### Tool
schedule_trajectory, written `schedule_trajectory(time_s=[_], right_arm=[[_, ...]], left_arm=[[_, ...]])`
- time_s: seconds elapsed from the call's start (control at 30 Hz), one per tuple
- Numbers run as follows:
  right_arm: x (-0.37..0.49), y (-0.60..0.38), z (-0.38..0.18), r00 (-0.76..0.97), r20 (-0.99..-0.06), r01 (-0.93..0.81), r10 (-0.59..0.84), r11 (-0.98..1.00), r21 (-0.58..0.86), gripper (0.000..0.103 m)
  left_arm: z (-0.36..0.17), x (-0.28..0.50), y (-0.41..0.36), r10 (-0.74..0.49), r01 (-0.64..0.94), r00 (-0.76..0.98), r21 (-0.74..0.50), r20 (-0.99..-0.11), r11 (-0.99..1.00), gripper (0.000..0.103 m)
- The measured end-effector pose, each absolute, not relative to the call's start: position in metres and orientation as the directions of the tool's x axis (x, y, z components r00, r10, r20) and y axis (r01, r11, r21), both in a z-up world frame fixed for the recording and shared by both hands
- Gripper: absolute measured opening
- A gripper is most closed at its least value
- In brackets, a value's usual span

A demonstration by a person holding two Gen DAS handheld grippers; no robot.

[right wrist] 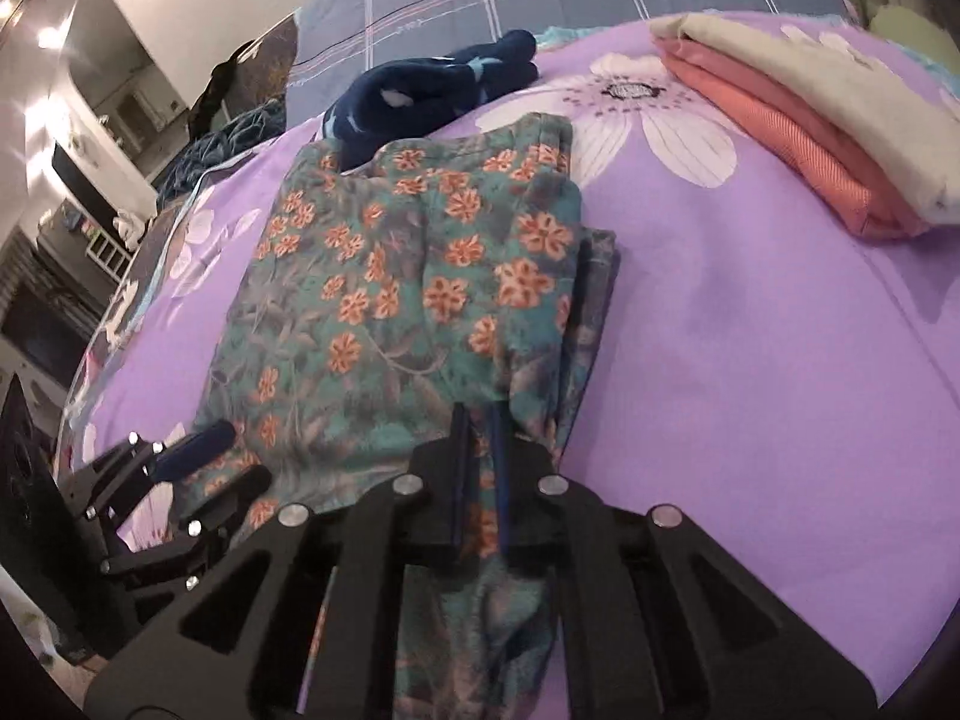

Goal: Fold small clothes

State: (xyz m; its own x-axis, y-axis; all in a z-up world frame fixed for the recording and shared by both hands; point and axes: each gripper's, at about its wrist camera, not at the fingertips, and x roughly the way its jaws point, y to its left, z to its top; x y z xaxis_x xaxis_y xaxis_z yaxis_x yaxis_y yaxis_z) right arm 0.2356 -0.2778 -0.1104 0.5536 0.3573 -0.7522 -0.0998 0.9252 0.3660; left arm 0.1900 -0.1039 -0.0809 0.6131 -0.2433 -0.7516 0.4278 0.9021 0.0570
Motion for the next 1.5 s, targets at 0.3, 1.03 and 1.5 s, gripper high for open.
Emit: schedule_trajectory(time_s=[0.3,1.03,1.5], right_arm=[[0.230,-0.282,-0.088,0.579,-0.743,-0.075,0.336,0.929,0.362,0.027],[0.282,-0.302,-0.114,0.508,-0.728,-0.096,0.460,0.870,0.483,0.062],[0.329,-0.288,-0.117,0.487,-0.714,-0.180,0.503,0.858,0.482,0.037]], left_arm=[[-0.081,0.185,-0.108,-0.230,0.433,0.631,0.090,-0.741,0.897,0.043],[-0.086,0.288,-0.053,-0.388,0.323,0.483,-0.252,-0.785,0.912,0.087],[-0.089,0.321,-0.075,-0.413,0.415,0.488,-0.212,-0.769,0.885,0.040]])
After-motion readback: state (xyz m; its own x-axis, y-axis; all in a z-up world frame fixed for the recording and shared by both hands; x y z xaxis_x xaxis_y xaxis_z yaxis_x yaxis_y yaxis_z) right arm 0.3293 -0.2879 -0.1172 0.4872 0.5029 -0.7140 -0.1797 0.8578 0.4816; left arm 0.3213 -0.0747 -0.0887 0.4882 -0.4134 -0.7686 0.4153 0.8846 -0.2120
